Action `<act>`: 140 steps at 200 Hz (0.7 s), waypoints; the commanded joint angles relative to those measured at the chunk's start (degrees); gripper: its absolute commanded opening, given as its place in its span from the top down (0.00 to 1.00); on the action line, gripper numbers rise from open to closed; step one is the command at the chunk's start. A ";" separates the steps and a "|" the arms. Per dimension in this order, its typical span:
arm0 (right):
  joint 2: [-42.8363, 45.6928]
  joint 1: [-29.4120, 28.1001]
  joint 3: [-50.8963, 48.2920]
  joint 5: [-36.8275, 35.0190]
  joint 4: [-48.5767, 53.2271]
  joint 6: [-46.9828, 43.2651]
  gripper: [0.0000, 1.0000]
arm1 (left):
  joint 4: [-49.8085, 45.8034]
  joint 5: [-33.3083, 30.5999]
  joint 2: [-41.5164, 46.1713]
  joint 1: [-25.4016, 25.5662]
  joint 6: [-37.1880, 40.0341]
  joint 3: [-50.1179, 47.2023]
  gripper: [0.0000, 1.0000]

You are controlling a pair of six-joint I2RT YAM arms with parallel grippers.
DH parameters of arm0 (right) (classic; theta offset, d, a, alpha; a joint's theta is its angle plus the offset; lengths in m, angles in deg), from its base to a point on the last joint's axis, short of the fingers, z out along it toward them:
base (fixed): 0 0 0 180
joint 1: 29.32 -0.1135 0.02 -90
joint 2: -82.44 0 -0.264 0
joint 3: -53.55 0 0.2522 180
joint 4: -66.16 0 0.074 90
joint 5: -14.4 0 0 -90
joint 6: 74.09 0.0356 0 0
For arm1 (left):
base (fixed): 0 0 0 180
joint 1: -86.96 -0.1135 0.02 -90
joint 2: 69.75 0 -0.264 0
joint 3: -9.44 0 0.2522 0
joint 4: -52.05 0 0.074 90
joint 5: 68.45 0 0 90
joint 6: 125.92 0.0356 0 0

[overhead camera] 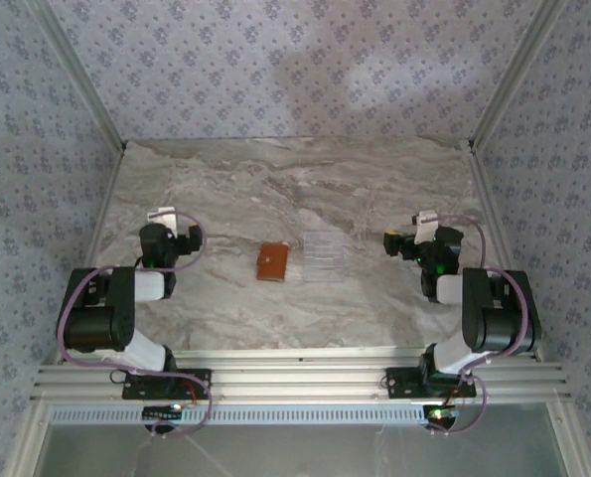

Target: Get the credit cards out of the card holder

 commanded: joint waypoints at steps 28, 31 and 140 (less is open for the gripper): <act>0.23 -0.55 1.24 -4.65 0.79 0.93 0.00 | 1.52 1.79 -0.12 -0.82 -0.11 0.11 0.00; 0.54 -0.78 1.50 -5.13 1.35 0.87 0.00 | 1.52 2.10 -0.15 -1.04 -0.26 0.13 0.00; 13.90 -11.41 18.36 -15.42 44.36 0.62 0.00 | -32.32 -14.52 12.08 9.30 -0.88 12.70 0.01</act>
